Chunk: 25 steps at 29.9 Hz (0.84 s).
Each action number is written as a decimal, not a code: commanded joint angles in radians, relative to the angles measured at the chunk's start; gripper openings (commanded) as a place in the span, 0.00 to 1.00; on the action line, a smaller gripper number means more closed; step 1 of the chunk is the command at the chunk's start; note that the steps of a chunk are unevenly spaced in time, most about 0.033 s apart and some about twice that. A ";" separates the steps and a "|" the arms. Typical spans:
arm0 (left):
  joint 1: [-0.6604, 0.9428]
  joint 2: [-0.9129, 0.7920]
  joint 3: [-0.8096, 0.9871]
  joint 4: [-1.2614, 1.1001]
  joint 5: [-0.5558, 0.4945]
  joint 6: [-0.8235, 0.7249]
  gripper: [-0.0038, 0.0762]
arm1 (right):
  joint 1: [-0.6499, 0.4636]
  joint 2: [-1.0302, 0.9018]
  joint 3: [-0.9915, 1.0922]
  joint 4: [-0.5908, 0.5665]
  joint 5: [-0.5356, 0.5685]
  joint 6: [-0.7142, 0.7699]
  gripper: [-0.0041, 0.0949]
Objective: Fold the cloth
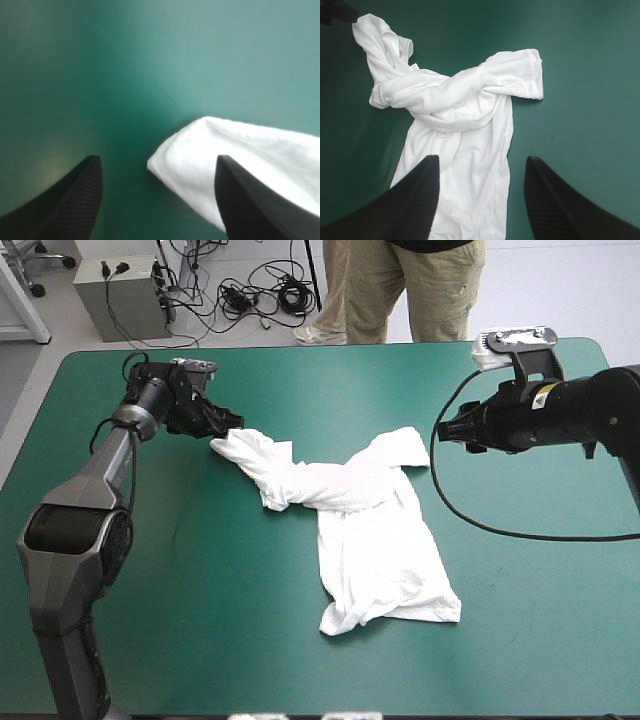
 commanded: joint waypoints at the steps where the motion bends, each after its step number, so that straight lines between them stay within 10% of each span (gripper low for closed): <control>1: 0.000 -0.028 -0.038 -0.019 -0.026 0.006 0.62 | -0.004 -0.019 -0.027 0.005 -0.002 0.005 0.53; 8: 0.000 0.032 -0.038 -0.058 -0.018 0.038 0.58 | -0.004 -0.009 -0.027 0.005 -0.002 0.007 0.53; 14: 0.000 0.057 -0.032 -0.124 0.044 0.130 0.03 | -0.002 -0.009 0.059 0.005 0.000 0.007 0.53; 25: 0.000 0.057 -0.032 -0.128 0.043 0.130 0.04 | 0.256 -0.030 0.392 -0.277 0.000 0.188 0.50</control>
